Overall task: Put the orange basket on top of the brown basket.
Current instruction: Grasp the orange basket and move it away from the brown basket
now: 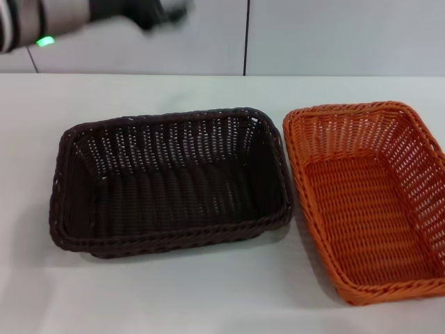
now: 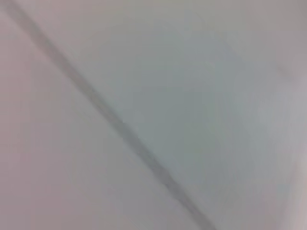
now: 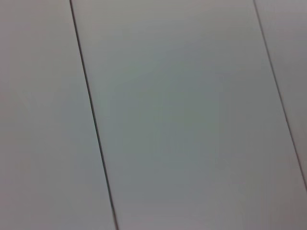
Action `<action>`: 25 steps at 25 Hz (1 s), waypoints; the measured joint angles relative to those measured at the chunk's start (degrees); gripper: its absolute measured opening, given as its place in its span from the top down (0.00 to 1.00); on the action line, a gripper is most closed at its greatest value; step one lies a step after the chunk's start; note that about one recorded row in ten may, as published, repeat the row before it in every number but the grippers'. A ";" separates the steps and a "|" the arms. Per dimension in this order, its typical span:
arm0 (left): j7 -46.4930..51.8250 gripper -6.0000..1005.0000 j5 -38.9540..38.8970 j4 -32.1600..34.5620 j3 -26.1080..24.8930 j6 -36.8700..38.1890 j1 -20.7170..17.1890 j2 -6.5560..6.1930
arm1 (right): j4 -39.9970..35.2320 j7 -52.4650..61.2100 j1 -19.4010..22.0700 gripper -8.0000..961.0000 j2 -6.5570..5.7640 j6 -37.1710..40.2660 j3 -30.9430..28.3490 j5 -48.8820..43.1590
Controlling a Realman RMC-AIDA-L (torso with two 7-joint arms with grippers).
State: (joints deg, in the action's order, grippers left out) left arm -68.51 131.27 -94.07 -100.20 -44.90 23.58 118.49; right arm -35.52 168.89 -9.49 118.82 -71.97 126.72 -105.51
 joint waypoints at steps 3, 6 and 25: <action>1.76 0.28 -1.97 -3.74 11.54 27.30 -11.87 -0.47 | -3.63 0.13 0.21 0.19 -0.25 -0.46 -1.22 -2.00; 2.02 0.28 0.63 -0.25 24.96 53.97 -19.99 -0.58 | -5.55 0.17 -2.15 0.19 -0.56 0.31 -3.31 -4.95; 45.16 0.28 -8.14 54.14 38.27 119.08 -27.02 -0.32 | -69.40 -10.50 -10.19 0.19 -3.98 128.76 -35.67 -35.80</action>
State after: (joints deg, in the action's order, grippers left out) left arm -23.35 123.14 -39.93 -61.93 74.18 -3.45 118.18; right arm -104.92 158.40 -19.68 114.84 56.79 91.05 -141.31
